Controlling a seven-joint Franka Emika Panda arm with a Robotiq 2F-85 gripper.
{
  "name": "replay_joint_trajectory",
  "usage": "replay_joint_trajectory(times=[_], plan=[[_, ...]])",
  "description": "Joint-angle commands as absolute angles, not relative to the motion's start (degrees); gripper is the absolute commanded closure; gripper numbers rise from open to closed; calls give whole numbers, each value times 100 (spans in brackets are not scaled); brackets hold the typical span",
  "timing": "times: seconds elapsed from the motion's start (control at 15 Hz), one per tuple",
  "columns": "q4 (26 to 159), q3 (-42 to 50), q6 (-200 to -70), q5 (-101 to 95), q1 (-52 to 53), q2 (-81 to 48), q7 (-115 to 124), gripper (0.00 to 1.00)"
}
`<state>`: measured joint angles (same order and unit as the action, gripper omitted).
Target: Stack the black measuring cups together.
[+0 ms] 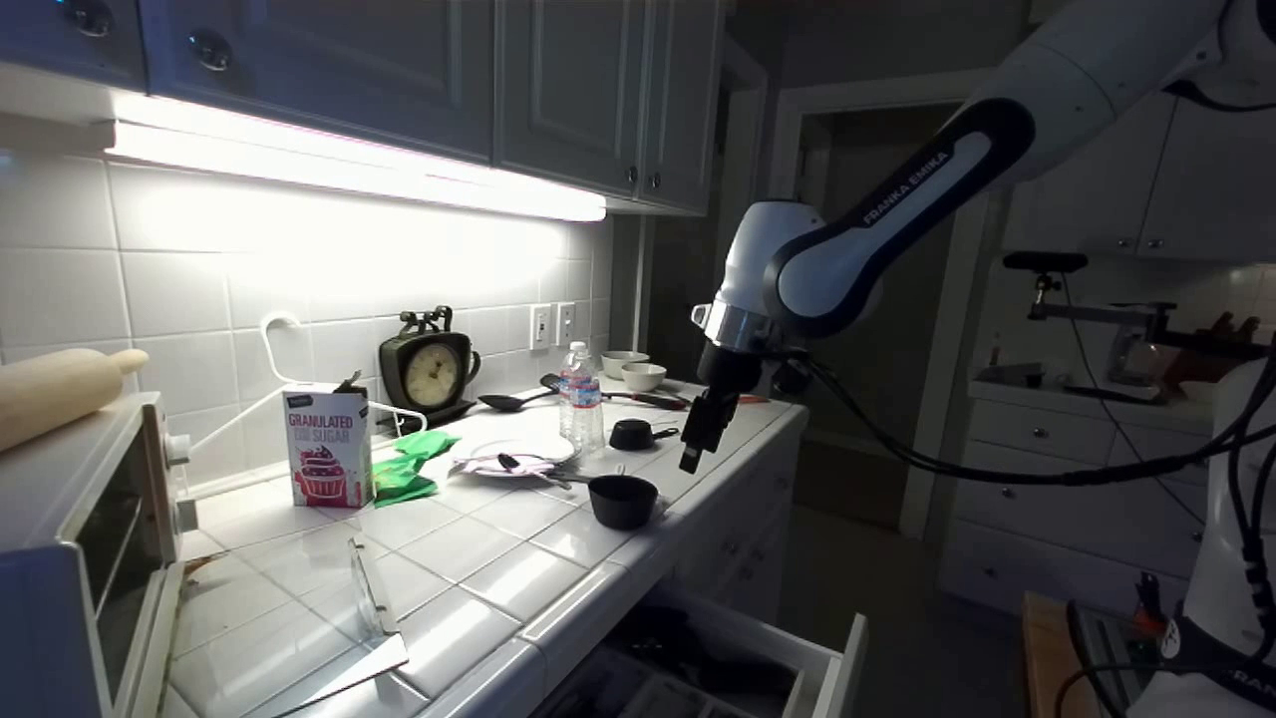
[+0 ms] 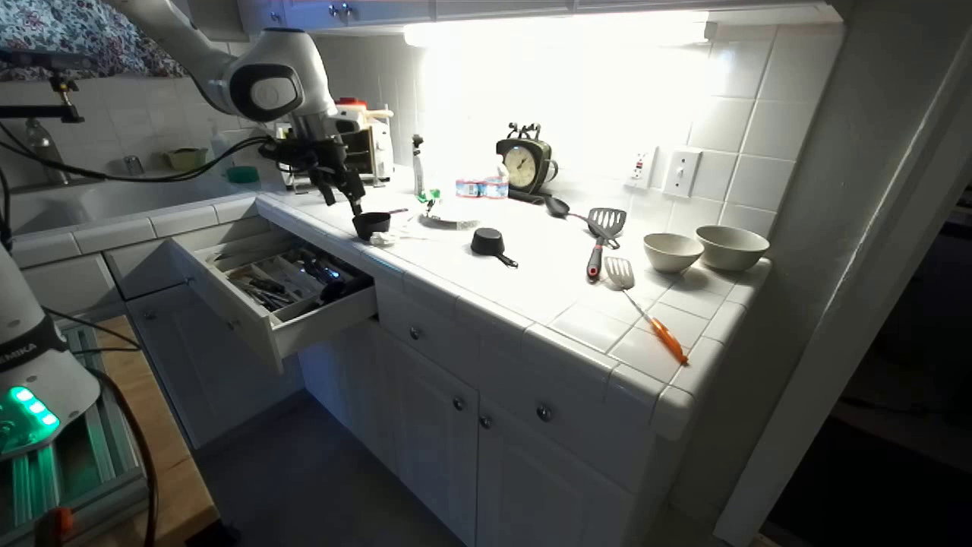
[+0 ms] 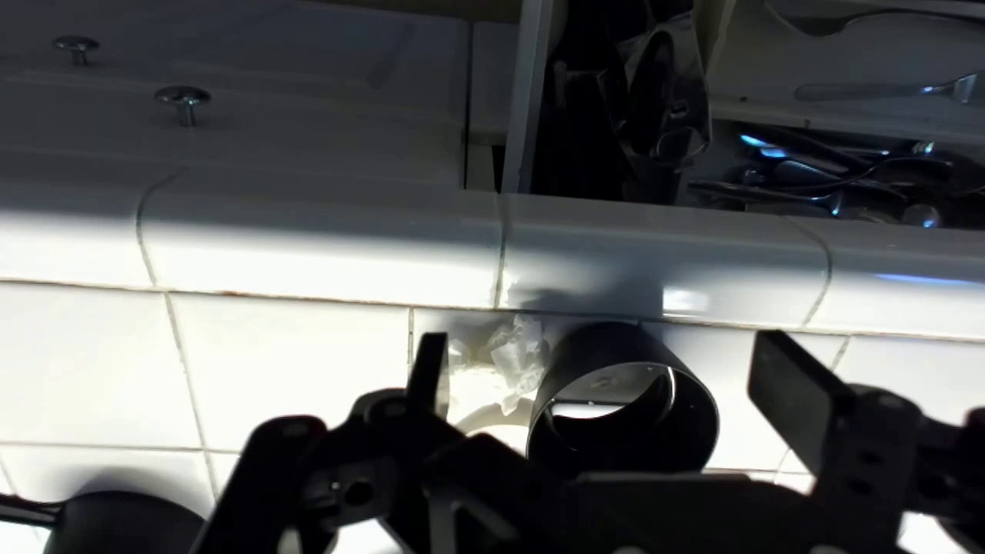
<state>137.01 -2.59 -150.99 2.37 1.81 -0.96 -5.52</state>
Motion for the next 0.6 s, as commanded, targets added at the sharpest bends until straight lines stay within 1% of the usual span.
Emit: replay_joint_trajectory(times=[0.0, 0.33, 0.53], plan=[[13644, -254, -15100, 230, 192, -170, -541, 0], [13565, -258, -15112, 230, 190, -270, -540, 0], [13426, -226, -15320, 93, 206, -480, -35, 0]])
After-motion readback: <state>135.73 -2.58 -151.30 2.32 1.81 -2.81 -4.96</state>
